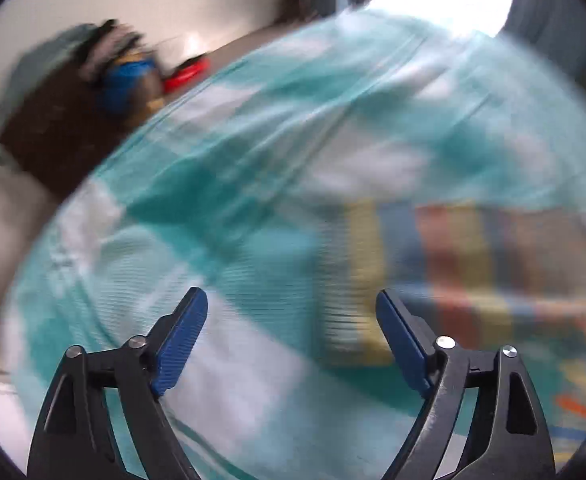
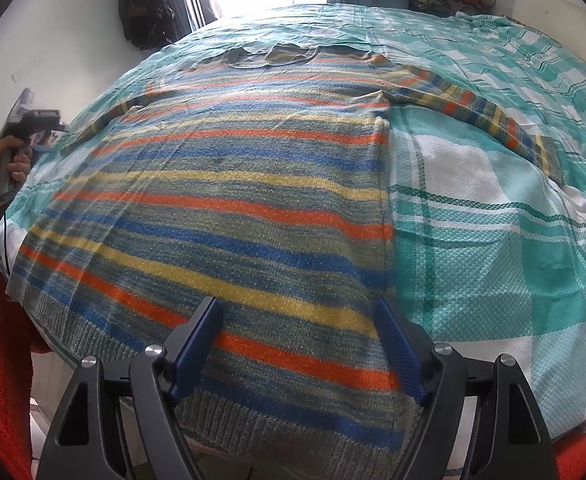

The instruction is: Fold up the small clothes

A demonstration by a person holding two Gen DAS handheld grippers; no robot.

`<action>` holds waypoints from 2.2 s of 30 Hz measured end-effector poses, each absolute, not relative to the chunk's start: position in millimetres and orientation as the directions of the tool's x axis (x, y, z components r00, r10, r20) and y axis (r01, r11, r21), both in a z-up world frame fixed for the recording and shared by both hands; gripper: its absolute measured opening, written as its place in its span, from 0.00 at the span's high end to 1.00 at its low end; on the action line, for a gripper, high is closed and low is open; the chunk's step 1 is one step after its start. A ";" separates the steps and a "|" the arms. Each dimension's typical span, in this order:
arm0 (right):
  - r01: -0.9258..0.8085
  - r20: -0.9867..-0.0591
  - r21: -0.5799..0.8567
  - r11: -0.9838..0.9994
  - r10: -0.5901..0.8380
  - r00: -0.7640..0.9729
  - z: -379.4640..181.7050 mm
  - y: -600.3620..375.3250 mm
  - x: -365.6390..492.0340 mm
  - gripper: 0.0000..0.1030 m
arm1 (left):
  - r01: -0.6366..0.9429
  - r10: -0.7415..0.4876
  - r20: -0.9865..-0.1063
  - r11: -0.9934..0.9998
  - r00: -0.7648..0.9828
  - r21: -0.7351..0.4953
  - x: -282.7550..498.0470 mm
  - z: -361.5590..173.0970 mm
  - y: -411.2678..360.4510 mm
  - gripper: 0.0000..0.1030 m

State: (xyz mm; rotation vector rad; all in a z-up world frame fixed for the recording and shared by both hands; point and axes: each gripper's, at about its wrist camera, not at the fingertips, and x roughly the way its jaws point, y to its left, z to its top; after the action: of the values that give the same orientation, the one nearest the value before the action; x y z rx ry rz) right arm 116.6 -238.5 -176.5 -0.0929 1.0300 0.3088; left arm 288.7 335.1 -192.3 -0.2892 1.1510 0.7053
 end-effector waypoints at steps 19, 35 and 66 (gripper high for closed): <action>-0.195 -0.794 0.018 0.981 0.133 0.594 -144.6 -244.8 104.1 0.16 | -0.425 0.121 -0.893 0.901 0.434 -0.084 132.5 -180.1 200.2 0.07; 0.003 -0.850 0.155 0.988 0.132 0.511 -189.2 -290.9 116.4 0.06 | -0.374 0.148 -0.870 0.927 0.470 -0.044 119.7 -200.2 187.4 0.00; 0.010 -0.848 0.177 0.984 0.147 0.509 -190.8 -292.6 114.3 0.00 | -0.352 0.112 -0.872 0.933 0.476 -0.073 114.2 -197.8 187.5 0.00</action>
State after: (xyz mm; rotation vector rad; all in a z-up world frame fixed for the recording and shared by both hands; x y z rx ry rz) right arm 114.3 -292.6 -190.8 0.1667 1.0348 0.0834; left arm 114.2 187.5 -197.8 -0.2566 1.0390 0.2874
